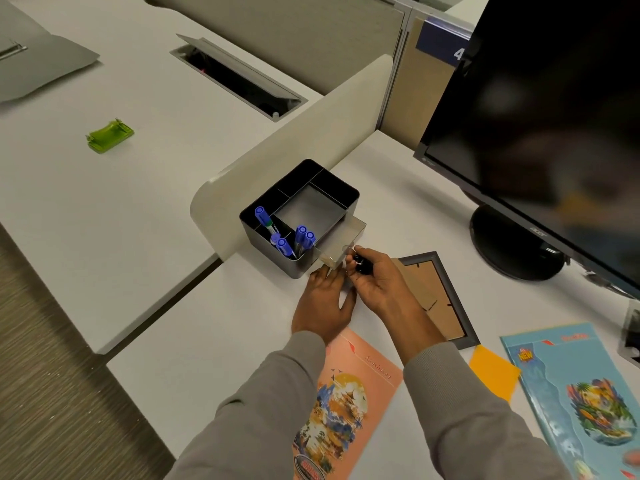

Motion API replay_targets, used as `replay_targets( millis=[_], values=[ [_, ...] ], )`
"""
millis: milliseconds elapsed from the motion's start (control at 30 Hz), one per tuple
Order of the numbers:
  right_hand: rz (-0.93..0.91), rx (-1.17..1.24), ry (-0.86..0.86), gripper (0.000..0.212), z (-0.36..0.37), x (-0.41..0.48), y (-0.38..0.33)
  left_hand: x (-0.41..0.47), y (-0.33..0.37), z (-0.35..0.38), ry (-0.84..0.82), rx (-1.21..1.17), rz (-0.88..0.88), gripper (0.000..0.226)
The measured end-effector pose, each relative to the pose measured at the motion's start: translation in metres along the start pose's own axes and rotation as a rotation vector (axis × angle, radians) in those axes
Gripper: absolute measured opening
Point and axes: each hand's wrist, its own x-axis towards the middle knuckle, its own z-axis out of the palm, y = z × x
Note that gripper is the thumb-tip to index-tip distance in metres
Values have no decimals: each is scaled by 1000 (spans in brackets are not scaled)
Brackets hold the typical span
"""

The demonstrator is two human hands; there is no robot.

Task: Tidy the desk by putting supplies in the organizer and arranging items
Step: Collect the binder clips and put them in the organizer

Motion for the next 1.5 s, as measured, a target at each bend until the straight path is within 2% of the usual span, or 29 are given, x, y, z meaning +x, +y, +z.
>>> replay_targets(
  millis=[200,400,600,700,833,933,1033,1100,1367,1500],
  values=[
    [-8,-54,1,24,-7,-9,1,-2,-1,0,-54,22,-48,58],
    [-50,-159,41,9,-8,-17,-7,-1,3,-3,-56,27,-66,56],
    [-133,-278,129,5,1,-29,-30,-2,7,-8,-67,57,-89,57],
    [-196,-330,89,2,19,-38,-41,-3,9,-9,-66,61,-84,56],
    [-264,-549,18,11,43,-41,-42,-3,10,-10,-60,67,-92,55],
    [-304,-784,15,15,52,-31,-36,-2,8,-8,-66,71,-92,56],
    [-404,-1054,4,28,53,-20,-27,-2,6,-7,-61,69,-93,57],
    [-435,-1152,4,31,55,-17,-24,-2,5,-5,-55,73,-80,56],
    [-273,-1059,82,17,67,-15,-18,-1,0,1,-30,80,-66,58],
    [-219,-938,77,11,69,-17,-19,-2,-1,1,-15,69,-57,58]
  ],
)
